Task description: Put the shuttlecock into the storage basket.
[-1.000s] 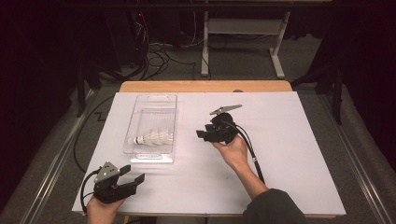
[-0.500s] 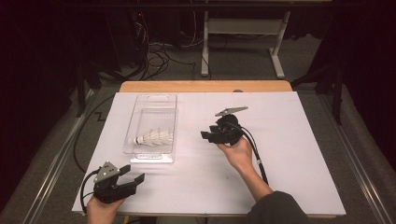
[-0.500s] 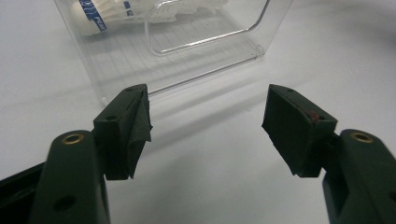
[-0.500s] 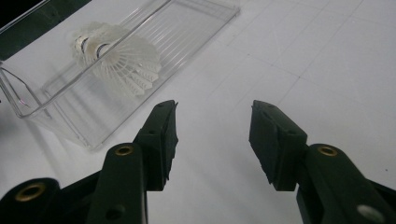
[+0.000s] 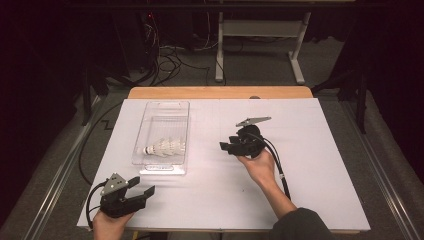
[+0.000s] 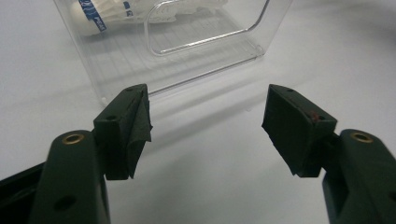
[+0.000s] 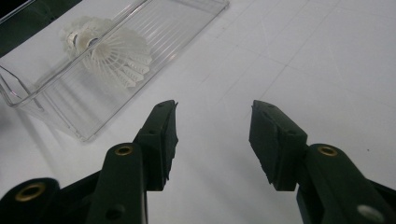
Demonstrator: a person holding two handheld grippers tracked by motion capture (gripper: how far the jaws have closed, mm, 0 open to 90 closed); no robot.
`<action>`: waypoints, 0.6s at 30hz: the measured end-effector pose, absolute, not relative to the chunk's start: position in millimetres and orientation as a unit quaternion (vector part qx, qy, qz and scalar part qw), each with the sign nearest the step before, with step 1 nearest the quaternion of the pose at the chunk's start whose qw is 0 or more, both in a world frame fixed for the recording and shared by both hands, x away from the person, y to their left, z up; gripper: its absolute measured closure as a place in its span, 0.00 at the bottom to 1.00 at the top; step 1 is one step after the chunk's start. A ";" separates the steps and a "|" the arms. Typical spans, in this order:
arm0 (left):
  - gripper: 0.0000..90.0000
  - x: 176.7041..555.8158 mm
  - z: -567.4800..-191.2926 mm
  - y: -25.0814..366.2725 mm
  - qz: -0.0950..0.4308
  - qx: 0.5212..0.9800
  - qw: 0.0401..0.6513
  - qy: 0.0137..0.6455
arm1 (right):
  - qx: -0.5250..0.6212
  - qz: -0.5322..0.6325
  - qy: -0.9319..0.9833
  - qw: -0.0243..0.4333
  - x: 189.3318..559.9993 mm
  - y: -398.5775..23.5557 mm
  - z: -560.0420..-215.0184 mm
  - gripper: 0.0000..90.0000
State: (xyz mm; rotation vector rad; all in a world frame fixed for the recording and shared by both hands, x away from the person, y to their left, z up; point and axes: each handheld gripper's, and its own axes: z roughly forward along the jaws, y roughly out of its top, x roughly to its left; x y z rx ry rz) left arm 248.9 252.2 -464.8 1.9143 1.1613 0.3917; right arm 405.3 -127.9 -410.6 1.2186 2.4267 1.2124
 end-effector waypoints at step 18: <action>0.37 249.0 -464.8 252.0 0.156 0.765 0.420 0.463 | 0.415 0.410 0.807 0.090 401.3 -142.8 -412.0 0.58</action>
